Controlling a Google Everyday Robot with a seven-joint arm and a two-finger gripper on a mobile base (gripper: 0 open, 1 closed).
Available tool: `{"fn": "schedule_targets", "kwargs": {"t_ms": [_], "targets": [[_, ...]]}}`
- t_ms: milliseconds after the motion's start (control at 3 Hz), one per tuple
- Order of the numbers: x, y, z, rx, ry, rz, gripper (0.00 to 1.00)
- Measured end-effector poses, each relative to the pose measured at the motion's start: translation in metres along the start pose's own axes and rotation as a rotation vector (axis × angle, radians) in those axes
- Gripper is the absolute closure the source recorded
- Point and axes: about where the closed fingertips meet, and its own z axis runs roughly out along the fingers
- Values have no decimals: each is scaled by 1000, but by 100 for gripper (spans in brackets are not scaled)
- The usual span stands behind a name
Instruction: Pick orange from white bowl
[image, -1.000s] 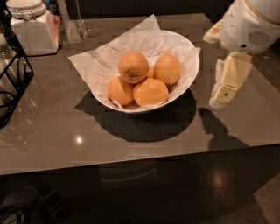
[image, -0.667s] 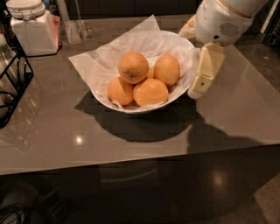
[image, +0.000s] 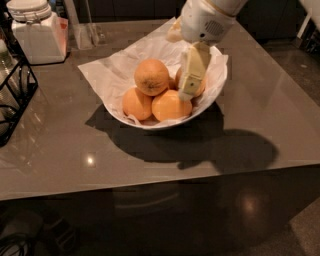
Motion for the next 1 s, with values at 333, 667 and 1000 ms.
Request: {"fn": "schedule_targets", "kwargs": {"t_ms": [333, 667, 1000], "targets": [[-2, -3, 0, 12, -4, 0, 0], [3, -6, 4, 47, -49, 31, 0], [4, -21, 16, 40, -103, 44, 0]]}}
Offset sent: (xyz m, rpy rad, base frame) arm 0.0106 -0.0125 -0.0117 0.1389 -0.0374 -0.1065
